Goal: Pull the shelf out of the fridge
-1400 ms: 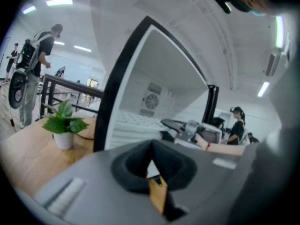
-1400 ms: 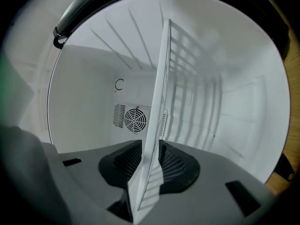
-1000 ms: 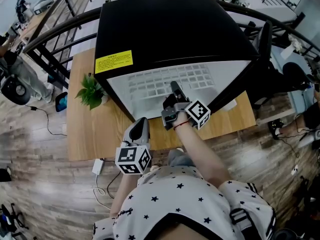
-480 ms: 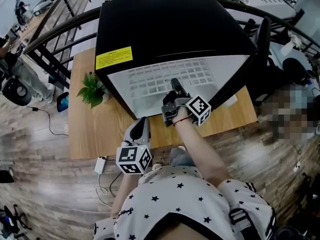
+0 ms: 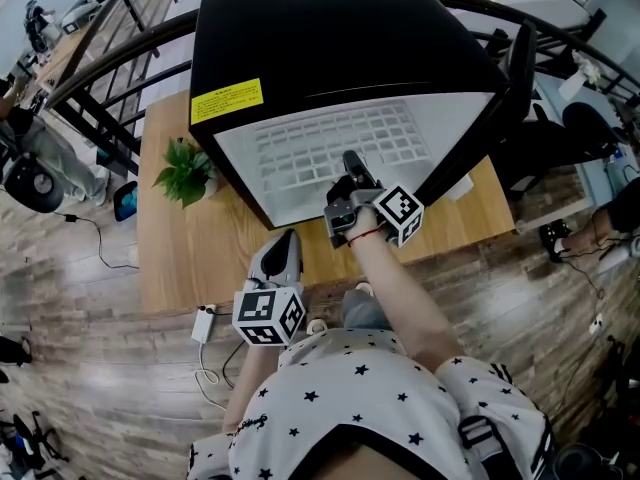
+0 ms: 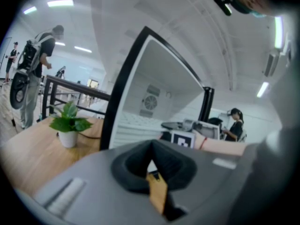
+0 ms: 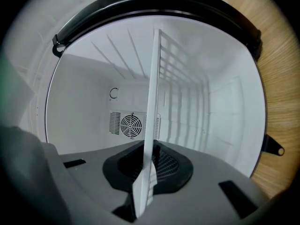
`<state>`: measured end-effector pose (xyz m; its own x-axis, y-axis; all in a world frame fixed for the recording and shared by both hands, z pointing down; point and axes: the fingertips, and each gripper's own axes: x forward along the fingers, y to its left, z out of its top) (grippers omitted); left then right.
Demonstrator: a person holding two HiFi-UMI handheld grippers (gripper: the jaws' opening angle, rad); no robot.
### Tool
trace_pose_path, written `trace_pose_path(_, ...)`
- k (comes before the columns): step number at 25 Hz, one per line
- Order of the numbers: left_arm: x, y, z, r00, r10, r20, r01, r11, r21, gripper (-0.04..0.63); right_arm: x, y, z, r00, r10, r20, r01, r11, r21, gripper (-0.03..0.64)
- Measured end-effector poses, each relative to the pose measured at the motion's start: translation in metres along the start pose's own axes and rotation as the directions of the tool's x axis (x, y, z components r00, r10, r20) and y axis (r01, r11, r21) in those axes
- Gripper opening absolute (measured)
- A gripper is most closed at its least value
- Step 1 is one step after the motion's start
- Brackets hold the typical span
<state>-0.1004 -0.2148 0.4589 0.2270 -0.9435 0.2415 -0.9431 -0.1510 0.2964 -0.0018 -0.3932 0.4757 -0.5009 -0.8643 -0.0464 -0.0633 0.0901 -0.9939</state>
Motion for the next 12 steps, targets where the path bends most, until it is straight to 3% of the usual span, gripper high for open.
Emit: trace_pose_path(12,-0.01,-0.005,-0.001,1.0,-0.003,0.007,0.002,1.0,0.008,0.008,-0.016,0.001,-0.002,1.0,-0.004,0.002,0.004,1.0,0.012,0.04)
